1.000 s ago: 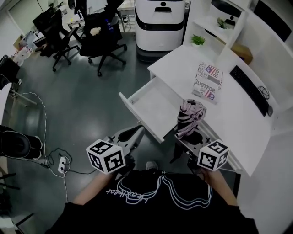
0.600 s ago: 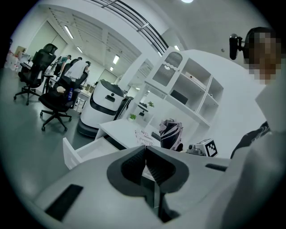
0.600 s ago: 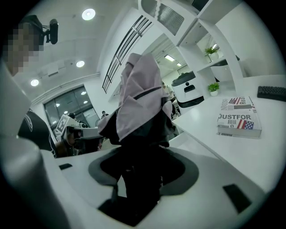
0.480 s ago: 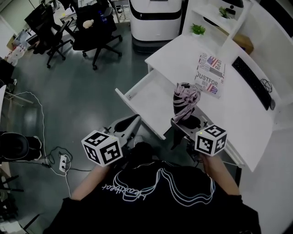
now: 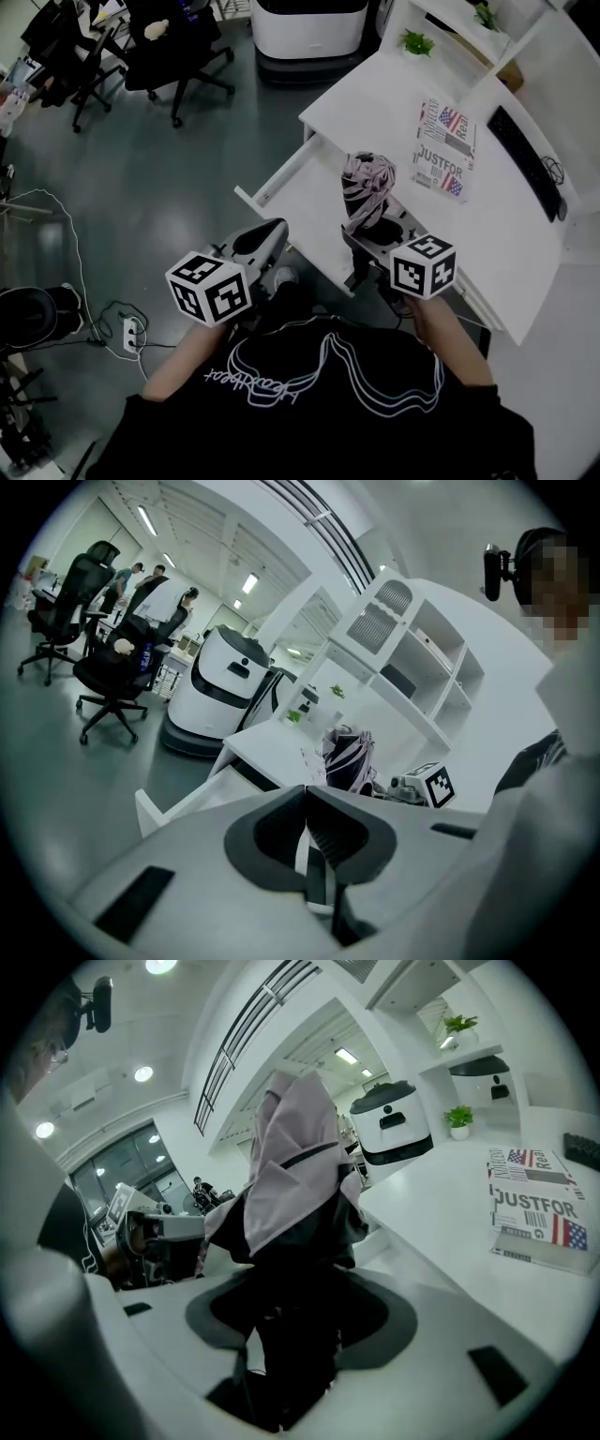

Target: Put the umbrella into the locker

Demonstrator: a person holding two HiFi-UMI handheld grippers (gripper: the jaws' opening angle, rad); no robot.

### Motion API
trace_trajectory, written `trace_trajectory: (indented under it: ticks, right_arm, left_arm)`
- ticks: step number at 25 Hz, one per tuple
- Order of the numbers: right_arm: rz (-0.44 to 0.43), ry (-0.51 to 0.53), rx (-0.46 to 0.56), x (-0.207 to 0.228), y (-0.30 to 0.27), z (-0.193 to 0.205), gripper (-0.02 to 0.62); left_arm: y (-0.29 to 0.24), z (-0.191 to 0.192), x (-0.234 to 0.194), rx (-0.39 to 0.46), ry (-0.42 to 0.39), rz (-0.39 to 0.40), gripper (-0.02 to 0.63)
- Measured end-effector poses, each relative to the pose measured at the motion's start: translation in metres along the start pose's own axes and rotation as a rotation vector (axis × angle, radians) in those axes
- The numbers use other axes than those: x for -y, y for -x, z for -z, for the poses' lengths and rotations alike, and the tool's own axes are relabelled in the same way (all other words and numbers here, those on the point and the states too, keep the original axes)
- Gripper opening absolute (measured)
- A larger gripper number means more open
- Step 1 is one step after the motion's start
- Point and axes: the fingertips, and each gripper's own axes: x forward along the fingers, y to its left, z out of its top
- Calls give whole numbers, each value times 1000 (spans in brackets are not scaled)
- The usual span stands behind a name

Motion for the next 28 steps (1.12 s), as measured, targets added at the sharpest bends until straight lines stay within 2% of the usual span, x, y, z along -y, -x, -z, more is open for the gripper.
trace_trajectory:
  ticks: [5, 12, 23, 28]
  right_arm:
    - [29, -16, -71, 15, -42, 1, 227]
    - [75, -15, -163, 29, -92, 13, 229]
    - [128, -92, -284, 73, -144, 63, 227]
    - [122, -150, -323, 89, -166, 84, 229]
  left_arm:
    - [-14, -16, -38, -29, 4, 9, 5]
    - [-29, -20, -73, -81, 31, 29, 6]
    - [-48, -21, -105, -137, 15, 29, 6]
    - [-49, -18, -119, -142, 30, 10, 6]
